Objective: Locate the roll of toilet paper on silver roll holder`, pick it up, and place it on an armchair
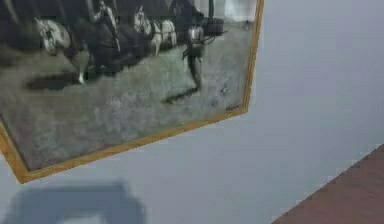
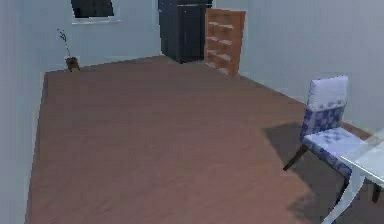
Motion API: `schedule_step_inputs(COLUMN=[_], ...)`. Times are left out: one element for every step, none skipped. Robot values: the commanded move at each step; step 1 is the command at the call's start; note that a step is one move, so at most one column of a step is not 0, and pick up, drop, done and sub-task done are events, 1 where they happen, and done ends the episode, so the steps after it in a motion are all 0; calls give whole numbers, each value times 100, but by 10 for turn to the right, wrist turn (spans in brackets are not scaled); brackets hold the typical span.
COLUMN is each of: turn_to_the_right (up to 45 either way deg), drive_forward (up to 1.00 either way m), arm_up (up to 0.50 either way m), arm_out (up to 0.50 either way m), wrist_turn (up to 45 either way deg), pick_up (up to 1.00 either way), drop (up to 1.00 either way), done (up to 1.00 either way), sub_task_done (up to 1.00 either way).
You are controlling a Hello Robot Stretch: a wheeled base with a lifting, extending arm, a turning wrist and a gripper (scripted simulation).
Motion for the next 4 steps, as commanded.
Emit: schedule_step_inputs(turn_to_the_right=[450, 450, 450, 150], drive_forward=[0, 0, 0, 0], arm_up=[0, 0, 0, 0], arm_out=[0, 0, 0, 0], wrist_turn=[0, 0, 0, 0], pick_up=[0, 0, 0, 0], drop=[0, 0, 0, 0], done=[0, 0, 0, 0], sub_task_done=[0, 0, 0, 0])
